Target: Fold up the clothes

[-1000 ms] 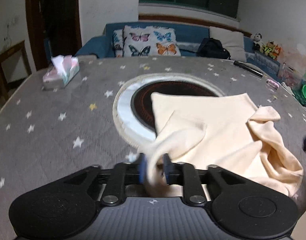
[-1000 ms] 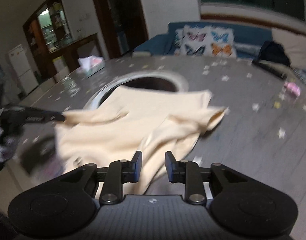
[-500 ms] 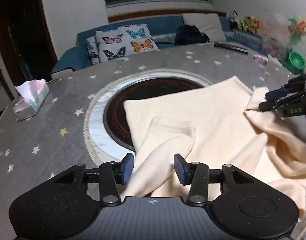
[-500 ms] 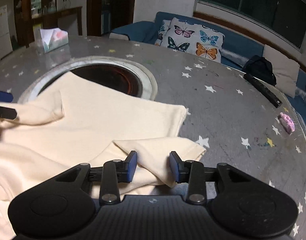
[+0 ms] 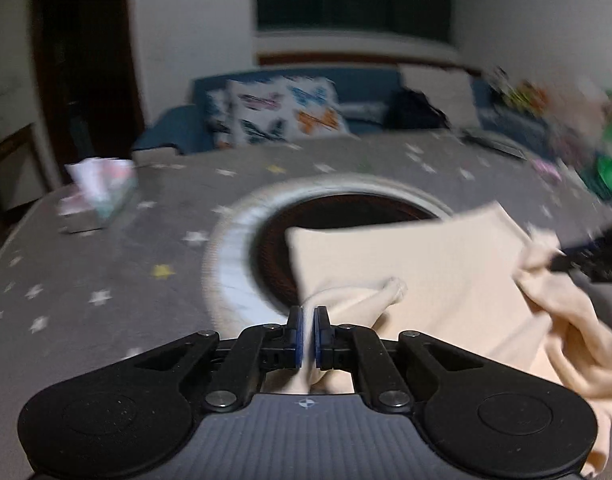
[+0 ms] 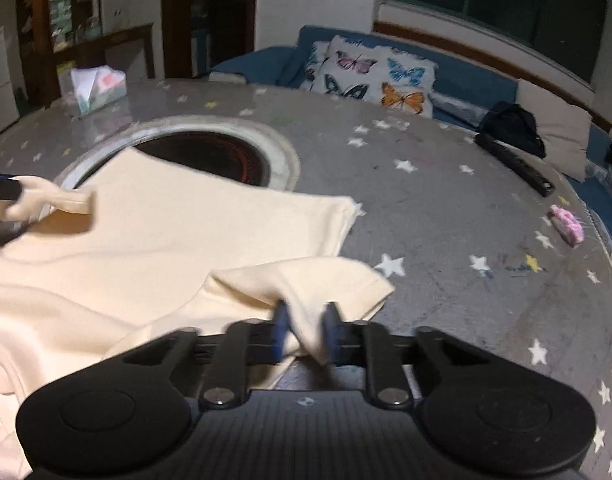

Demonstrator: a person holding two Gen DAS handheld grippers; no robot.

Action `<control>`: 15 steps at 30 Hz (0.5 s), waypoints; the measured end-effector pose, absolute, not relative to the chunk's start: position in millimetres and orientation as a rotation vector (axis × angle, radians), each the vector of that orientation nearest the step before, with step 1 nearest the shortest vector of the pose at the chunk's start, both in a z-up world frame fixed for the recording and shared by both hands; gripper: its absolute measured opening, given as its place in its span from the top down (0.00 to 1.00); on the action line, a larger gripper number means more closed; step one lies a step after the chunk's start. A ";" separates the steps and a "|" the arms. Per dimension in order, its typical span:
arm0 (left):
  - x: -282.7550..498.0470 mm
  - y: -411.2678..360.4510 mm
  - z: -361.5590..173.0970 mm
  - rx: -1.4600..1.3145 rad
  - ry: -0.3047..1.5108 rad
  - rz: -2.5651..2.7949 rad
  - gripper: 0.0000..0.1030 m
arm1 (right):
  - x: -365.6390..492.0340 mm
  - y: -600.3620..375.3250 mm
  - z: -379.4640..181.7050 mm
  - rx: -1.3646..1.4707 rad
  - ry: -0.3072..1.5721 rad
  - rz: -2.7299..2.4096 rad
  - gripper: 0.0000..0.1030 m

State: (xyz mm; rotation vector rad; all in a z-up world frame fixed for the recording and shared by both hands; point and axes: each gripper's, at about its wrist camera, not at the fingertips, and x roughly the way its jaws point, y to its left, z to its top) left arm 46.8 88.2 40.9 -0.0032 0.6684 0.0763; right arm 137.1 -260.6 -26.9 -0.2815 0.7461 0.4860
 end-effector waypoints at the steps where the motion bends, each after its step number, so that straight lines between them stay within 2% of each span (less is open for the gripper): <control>1: 40.6 95.9 44.6 -0.023 0.659 0.108 0.94 | 133.6 -264.7 -21.8 -0.281 0.721 0.469 0.95; 9: -7.4 150.6 49.4 -0.143 0.650 0.316 0.94 | 109.2 -326.2 16.9 -0.263 0.584 0.285 0.96; 15: -20.4 160.6 32.8 -0.165 0.704 0.356 0.94 | 102.6 -377.4 6.0 -0.232 0.628 0.142 0.96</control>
